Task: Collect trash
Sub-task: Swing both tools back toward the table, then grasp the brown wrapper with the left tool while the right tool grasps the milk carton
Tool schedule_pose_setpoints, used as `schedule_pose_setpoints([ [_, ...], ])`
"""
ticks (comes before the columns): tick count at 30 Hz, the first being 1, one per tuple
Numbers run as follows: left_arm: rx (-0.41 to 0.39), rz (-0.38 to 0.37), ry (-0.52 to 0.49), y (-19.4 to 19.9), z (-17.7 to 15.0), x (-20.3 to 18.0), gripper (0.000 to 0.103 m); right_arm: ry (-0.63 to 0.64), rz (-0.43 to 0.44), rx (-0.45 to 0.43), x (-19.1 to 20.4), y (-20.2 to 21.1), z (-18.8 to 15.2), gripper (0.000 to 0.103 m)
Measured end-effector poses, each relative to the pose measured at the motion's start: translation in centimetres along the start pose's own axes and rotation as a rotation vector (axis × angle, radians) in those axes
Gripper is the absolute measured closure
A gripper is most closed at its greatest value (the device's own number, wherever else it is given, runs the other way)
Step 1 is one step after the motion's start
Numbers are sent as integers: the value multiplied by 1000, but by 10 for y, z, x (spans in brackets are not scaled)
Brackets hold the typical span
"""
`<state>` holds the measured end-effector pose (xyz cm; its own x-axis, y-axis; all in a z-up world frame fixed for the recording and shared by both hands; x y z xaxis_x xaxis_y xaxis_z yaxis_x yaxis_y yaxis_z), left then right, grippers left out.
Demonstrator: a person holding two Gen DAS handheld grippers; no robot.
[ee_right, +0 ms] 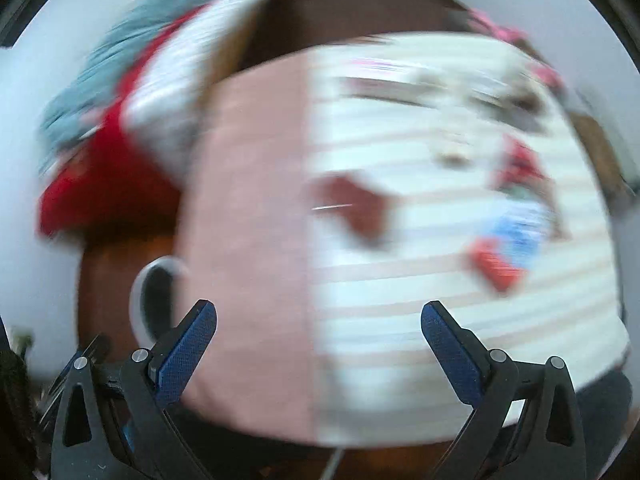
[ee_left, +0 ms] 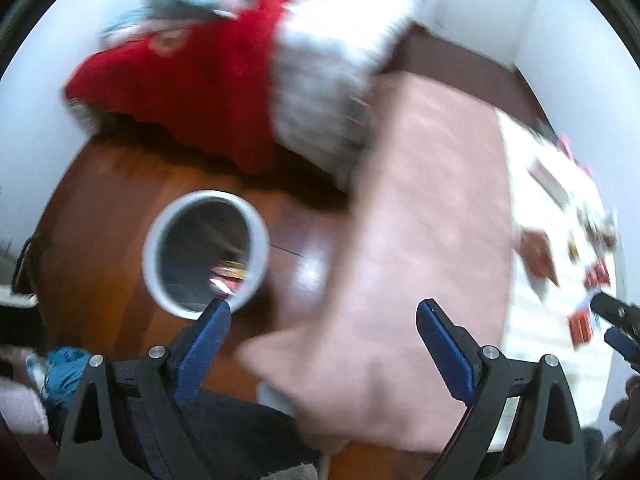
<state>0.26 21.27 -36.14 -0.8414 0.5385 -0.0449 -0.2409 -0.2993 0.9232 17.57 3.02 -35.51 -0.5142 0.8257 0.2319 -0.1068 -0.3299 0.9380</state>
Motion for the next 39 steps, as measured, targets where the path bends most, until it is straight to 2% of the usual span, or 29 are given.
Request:
schedule_pose_setpoints([
  [3, 50, -51, -60, -18, -1, -57, 8, -153, -56, -15, -75, -16, 17, 0],
  [8, 122, -115, -156, -44, -1, -143, 8, -268, -59, 26, -132, -60, 35, 1],
  [11, 154, -163, -158, -54, 1, -174, 8, -254, -51, 28, -142, -74, 44, 14],
  [12, 164, -179, -153, -59, 6, -185, 9, -221, -56, 16, -140, -73, 48, 31],
  [13, 170, -188, -150, -62, 8, -191, 9, -184, -64, 13, -139, -76, 51, 40],
  [16, 206, -228, -139, -75, 12, -211, 9, -82, -102, 44, -136, -74, 50, 41],
  [19, 223, -256, -136, -85, 15, -219, 10, -5, -178, 68, -150, -72, 53, 41],
  [20, 224, -255, -146, -88, 15, -225, 15, 7, -193, 81, -152, -72, 51, 40],
  [21, 225, -254, -152, -90, 13, -230, 29, 4, -191, 95, -156, -74, 53, 39],
  [23, 223, -226, -175, -98, 14, -237, 43, -4, -168, 112, -163, -74, 53, 35],
  [25, 182, -226, -193, -95, 18, -243, 69, -8, -165, 111, -164, -75, 57, 35],
  [31, 110, -178, -266, -88, 17, -244, 74, -2, -203, 75, -163, -76, 60, 36],
  [35, 57, -131, -313, -81, 13, -237, 76, 9, -241, 41, -166, -66, 48, 50],
  [39, 28, -115, -329, -70, 8, -224, 75, 4, -211, 34, -165, -62, 44, 51],
])
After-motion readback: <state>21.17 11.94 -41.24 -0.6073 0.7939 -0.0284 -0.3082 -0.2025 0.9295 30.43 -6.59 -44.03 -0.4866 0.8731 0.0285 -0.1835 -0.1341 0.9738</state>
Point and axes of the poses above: each gripper's, at about its wrist camera, not at the fingertips, and y roughly against the way its jaws point, x to its left, z to its top, the point moved 9 cm from there along -y, roughly the way its jaws point, and after that the axes turned 1 degree about y, right-handed, at the moved point
